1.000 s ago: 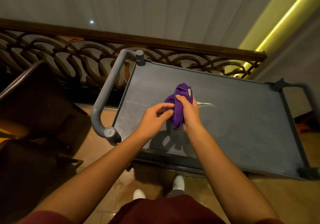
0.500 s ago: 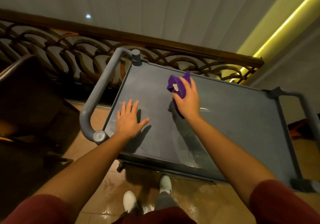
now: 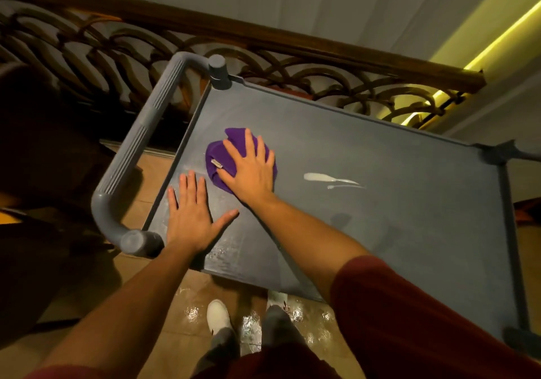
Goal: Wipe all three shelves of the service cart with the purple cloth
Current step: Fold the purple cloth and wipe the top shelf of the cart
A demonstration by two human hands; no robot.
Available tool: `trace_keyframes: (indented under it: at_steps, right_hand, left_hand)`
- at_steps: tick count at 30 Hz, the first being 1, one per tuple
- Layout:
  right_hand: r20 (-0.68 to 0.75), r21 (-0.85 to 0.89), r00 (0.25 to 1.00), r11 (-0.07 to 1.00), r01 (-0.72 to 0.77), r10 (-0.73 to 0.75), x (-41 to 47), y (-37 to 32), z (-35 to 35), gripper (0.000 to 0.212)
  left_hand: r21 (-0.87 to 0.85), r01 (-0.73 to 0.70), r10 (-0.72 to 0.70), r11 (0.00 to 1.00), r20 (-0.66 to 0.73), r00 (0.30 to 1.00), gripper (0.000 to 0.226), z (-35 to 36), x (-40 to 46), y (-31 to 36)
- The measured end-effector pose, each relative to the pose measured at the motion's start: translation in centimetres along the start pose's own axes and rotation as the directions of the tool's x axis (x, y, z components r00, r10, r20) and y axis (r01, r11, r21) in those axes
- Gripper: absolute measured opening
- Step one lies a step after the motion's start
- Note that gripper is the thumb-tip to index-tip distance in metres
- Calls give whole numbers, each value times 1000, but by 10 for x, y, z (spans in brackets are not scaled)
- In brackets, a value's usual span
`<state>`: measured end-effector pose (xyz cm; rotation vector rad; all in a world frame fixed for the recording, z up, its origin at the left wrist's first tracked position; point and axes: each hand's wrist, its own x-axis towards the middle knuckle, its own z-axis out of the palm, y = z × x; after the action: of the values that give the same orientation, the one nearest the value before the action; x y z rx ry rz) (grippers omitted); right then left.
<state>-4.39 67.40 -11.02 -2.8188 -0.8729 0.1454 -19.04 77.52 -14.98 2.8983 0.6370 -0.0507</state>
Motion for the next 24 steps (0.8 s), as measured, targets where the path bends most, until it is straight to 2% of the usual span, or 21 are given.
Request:
trace_keyframes:
  at_steps: [4, 7, 12, 15, 17, 20, 22, 24]
  right_hand:
    - [1, -8, 995, 995, 97, -97, -7, 13, 6, 61]
    - [-18, -14, 996, 997, 82, -83, -20, 33, 0, 56]
    - [-68, -67, 986, 986, -155, 151, -64, 121, -22, 55]
    - [-47, -113, 962, 955, -273, 269, -79, 142, -31, 54]
    - [-47, -32, 963, 963, -266, 265, -80, 141, -37, 54]
    - [-138, 132, 961, 966, -221, 239, -64, 115, -45, 58]
    - [-136, 122, 971, 976, -179, 195, -46, 80, -37, 67]
    - [-71, 44, 988, 990, -131, 133, -38, 46, -17, 69]
  left_hand:
    - [50, 16, -16, 999, 7, 1000, 113, 5, 2, 1]
    - [78, 1, -3, 997, 16, 1000, 112, 2, -1, 0]
    - [59, -21, 19, 998, 31, 999, 111, -4, -5, 2]
    - [62, -11, 9, 998, 38, 999, 112, -8, -6, 3]
    - [50, -32, 29, 998, 43, 999, 112, -10, -7, 0]
    - [-43, -73, 74, 996, 26, 997, 106, -10, 0, 15]
    - [-102, -43, 48, 994, 53, 997, 98, -9, 2, 36]
    - [-84, -17, 23, 996, 65, 998, 86, -4, 0, 47]
